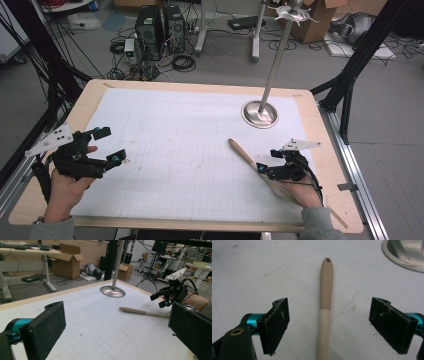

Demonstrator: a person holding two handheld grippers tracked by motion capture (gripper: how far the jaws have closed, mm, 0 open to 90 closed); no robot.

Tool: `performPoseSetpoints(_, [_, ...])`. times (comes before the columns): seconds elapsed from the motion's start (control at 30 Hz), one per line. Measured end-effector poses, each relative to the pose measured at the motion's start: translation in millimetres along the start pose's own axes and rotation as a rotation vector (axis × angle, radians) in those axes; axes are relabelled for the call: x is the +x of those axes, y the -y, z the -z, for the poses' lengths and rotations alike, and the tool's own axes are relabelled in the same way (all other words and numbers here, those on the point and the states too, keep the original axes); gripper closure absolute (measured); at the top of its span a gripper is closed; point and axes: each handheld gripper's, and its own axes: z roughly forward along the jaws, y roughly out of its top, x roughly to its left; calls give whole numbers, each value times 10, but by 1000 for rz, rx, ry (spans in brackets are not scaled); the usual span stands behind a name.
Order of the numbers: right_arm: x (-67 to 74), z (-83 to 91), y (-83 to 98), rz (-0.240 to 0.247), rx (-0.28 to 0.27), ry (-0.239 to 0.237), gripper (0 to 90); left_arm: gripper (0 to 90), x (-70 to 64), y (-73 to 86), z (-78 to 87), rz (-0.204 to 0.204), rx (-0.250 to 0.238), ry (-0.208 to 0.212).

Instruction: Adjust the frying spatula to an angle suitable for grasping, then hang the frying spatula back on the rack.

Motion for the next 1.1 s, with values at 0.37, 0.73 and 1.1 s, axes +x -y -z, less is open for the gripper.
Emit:
performPoseSetpoints(0.37, [-8, -23, 55, -13, 32, 16, 159, 17, 12, 9, -20, 1, 5, 3])
performPoseSetpoints(0.73, [16, -101, 107, 6, 87, 32, 168, 17, 15, 15, -9, 5, 3, -5])
performPoseSetpoints(1.1, [14, -103, 192, 11, 131, 35, 301, 17, 17, 27, -20, 4, 12, -6])
